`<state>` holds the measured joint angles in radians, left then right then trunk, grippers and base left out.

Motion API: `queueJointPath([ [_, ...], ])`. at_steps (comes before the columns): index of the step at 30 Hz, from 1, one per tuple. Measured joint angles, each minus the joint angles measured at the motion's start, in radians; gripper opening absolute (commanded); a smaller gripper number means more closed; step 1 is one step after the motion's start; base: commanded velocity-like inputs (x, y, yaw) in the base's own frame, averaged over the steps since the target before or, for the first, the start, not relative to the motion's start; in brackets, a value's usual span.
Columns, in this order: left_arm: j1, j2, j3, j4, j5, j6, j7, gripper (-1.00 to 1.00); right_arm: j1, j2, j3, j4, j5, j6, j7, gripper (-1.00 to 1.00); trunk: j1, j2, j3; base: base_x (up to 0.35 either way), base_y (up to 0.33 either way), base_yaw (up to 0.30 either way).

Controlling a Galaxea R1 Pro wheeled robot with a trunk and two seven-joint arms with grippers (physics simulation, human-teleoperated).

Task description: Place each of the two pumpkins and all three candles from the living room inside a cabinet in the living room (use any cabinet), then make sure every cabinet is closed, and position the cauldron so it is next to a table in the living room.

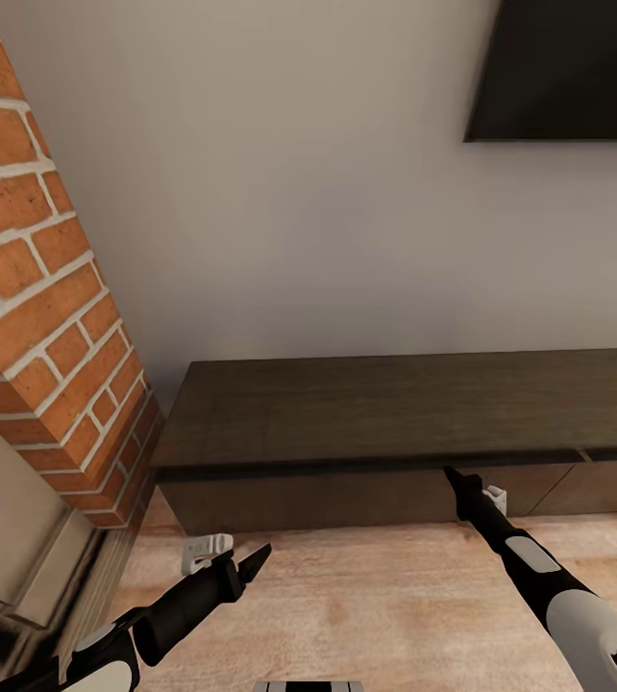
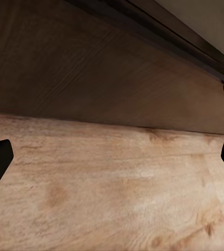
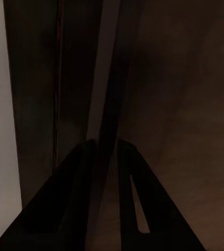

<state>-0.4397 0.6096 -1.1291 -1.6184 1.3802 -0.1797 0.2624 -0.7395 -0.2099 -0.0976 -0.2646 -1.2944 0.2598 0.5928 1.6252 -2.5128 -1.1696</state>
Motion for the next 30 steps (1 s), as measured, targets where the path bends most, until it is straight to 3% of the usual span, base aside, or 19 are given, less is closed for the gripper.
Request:
queueJointPath([
  [30,0.0,0.0,0.0,0.0,0.001,0.0,0.001,1.0,0.0,-0.001,-0.001,0.0,0.002,0.001,0.0,-1.0,0.0,0.0,0.0,-0.025,0.0,0.0],
])
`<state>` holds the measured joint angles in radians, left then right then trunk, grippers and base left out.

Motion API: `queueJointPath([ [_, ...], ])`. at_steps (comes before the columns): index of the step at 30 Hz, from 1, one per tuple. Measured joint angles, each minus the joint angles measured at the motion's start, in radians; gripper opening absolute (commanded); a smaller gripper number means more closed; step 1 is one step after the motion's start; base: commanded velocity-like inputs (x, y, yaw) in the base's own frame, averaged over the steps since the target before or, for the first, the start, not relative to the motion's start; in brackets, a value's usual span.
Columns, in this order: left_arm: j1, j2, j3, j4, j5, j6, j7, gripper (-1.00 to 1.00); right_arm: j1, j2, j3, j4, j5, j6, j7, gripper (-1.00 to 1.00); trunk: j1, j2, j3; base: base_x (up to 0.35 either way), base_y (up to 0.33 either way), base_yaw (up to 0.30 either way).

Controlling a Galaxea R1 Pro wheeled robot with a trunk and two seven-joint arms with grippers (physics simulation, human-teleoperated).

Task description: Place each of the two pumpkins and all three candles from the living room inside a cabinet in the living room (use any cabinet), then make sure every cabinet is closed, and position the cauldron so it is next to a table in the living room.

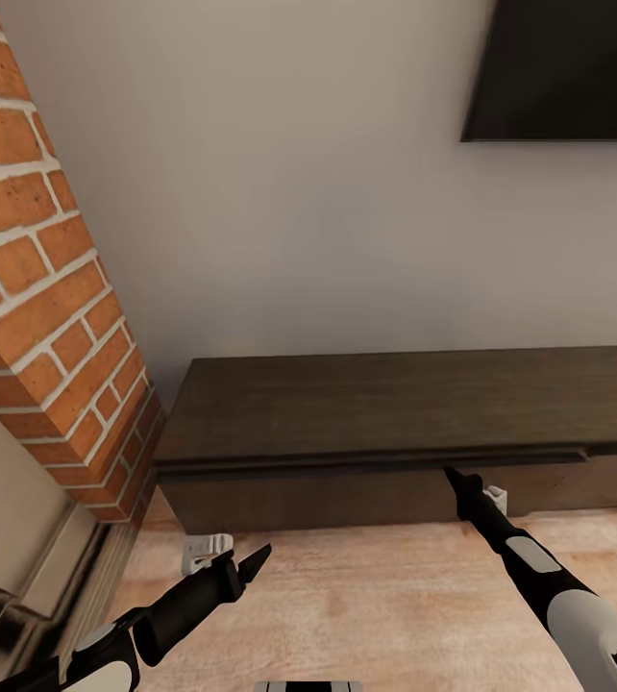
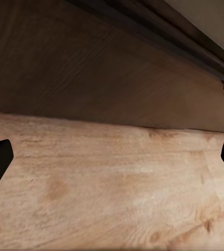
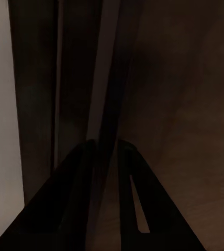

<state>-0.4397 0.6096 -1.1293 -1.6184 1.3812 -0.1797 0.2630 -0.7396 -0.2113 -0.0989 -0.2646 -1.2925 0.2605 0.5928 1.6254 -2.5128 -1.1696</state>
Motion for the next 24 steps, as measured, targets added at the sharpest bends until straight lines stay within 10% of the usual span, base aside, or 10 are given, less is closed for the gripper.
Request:
queueJointPath([
  [24,0.0,0.0,0.001,0.0,0.0,0.0,0.0,1.0,0.001,-0.001,-0.018,0.0,0.003,-0.006,-0.002,-1.0,0.0,0.0,0.0,-0.206,0.0,0.0],
])
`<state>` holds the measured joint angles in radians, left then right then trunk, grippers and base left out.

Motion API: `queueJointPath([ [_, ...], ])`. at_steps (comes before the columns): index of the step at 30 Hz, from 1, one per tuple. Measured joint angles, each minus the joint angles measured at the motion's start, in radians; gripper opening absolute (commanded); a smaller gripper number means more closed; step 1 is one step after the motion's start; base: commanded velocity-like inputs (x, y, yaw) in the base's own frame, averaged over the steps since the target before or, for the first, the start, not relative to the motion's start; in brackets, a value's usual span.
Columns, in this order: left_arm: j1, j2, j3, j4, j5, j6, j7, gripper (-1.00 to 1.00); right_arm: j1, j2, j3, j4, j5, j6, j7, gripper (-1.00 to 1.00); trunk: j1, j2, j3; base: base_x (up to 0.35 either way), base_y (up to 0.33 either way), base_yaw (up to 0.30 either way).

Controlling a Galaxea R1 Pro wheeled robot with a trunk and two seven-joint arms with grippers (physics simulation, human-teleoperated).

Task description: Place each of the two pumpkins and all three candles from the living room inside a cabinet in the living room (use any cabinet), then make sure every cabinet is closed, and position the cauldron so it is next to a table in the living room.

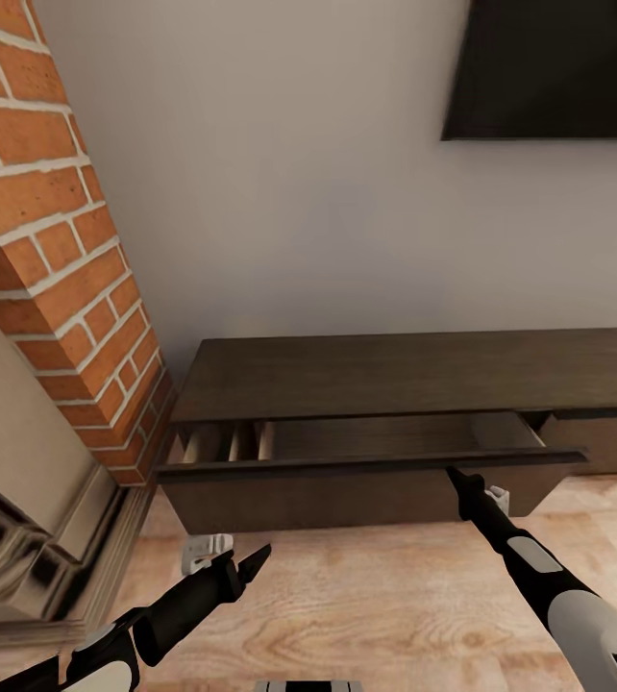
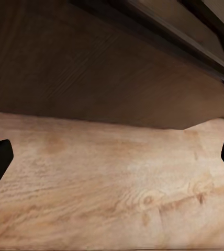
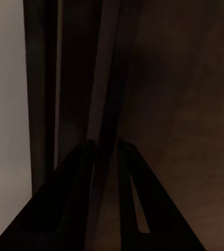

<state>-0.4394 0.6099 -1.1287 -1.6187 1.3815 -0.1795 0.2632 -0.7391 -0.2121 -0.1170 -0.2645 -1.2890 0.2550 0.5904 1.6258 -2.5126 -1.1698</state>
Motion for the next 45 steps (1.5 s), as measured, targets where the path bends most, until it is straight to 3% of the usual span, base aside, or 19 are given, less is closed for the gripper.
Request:
queueJointPath([
  [45,0.0,0.0,0.0,0.0,0.0,0.001,0.0,1.0,0.0,-0.001,-0.016,0.003,-0.003,-0.002,0.0,-1.0,0.0,0.0,0.0,-0.129,0.0,0.0],
])
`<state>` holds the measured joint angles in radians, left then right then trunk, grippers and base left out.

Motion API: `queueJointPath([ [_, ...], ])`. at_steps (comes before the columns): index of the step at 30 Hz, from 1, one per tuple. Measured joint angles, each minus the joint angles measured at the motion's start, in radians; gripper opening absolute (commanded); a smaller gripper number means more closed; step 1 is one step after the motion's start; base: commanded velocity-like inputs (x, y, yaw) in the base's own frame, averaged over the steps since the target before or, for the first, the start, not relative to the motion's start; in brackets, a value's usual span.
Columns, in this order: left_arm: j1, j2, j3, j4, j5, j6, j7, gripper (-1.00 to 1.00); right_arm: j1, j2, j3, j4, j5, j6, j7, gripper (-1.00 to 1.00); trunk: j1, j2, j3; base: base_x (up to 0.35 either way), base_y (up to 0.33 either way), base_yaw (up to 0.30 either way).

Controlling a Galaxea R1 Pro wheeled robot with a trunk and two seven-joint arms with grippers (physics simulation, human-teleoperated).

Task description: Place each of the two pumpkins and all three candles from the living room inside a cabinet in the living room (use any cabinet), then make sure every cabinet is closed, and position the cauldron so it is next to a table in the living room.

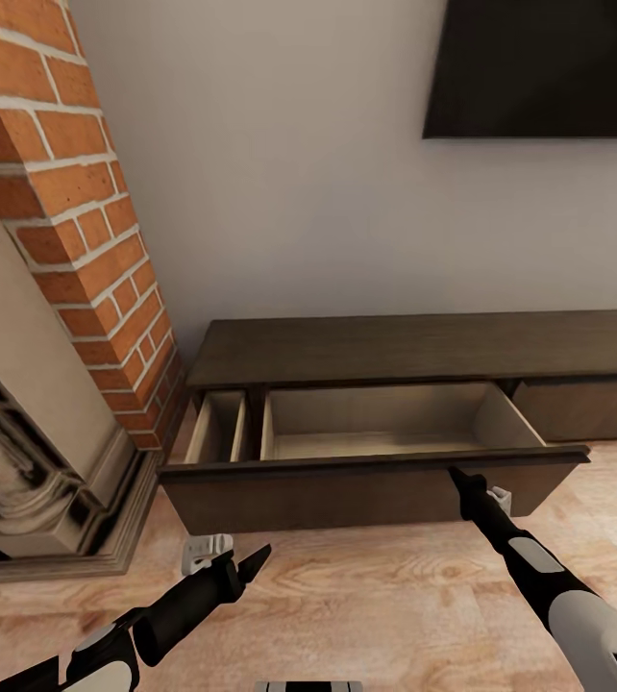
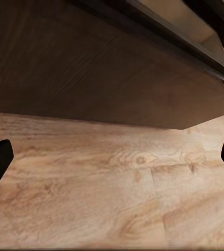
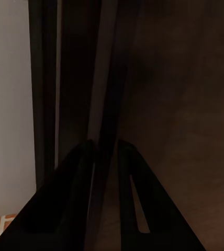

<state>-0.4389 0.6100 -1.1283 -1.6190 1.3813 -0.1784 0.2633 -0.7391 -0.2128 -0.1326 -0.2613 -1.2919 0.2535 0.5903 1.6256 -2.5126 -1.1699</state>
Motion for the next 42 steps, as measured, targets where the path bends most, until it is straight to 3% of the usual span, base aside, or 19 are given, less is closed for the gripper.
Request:
queueJointPath([
  [24,0.0,0.0,0.0,0.0,0.0,0.0,0.0,1.0,0.0,-0.003,0.004,0.0,-0.001,0.007,0.0,-1.0,0.0,0.0,0.0,-0.002,0.0,0.0],
  [25,0.0,0.0,0.0,0.0,0.0,0.0,0.0,1.0,0.0,-0.003,0.004,0.0,-0.001,0.007,0.0,1.0,0.0,0.0,0.0,0.0,0.0,0.0],
  [26,-0.001,0.0,-0.001,0.0,0.0,0.0,0.0,1.0,0.0,0.001,0.031,0.0,0.005,0.009,0.002,1.0,0.0,0.0,0.0,0.0,0.0,0.0],
  [42,-0.001,0.0,-0.001,0.0,0.0,0.0,0.0,1.0,0.0,0.0,0.032,0.0,0.004,0.009,0.003,1.0,0.0,0.0,0.0,-0.051,0.0,0.0],
])
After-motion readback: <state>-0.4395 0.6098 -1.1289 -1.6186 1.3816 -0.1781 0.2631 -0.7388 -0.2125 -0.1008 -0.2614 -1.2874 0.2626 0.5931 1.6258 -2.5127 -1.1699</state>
